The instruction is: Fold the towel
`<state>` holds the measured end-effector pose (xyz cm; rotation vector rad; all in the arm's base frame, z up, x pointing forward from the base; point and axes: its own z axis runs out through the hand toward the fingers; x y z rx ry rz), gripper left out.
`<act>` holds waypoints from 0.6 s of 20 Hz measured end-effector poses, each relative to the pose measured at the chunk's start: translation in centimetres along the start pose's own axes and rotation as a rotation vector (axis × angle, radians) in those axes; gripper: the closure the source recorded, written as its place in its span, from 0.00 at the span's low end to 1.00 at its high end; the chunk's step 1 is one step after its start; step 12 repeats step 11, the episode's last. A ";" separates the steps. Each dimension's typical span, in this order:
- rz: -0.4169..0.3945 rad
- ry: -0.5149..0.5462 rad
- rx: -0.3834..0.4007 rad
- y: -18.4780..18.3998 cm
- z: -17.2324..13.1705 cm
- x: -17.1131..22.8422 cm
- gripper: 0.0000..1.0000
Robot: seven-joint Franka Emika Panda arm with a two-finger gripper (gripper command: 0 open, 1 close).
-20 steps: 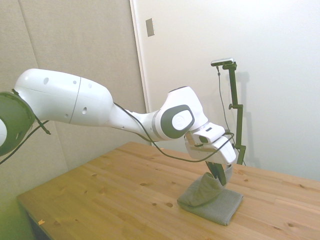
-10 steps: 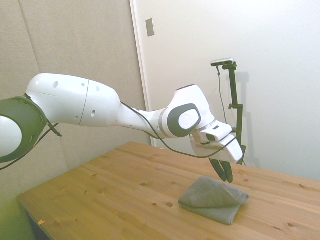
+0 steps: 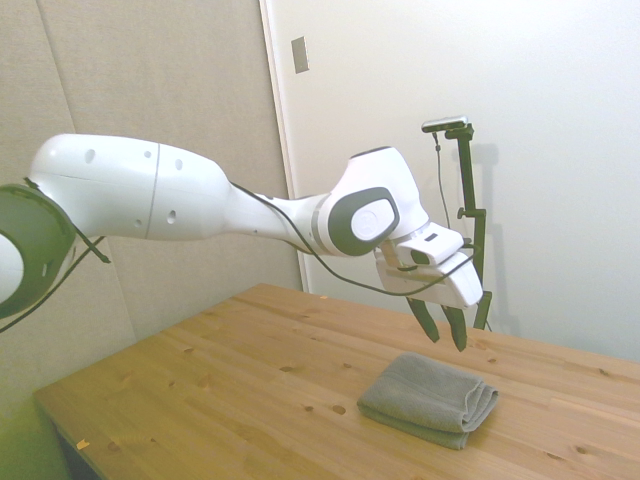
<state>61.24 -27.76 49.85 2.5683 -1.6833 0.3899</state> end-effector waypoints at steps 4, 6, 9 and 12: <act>-0.015 -0.092 0.013 2.2 -5.8 -5.9 0.00; -0.037 -0.105 0.040 3.1 -8.1 -9.1 0.00; -0.087 -0.127 0.057 5.1 -10.5 -14.2 0.00; -0.117 -0.143 0.055 7.1 -11.4 -17.5 0.00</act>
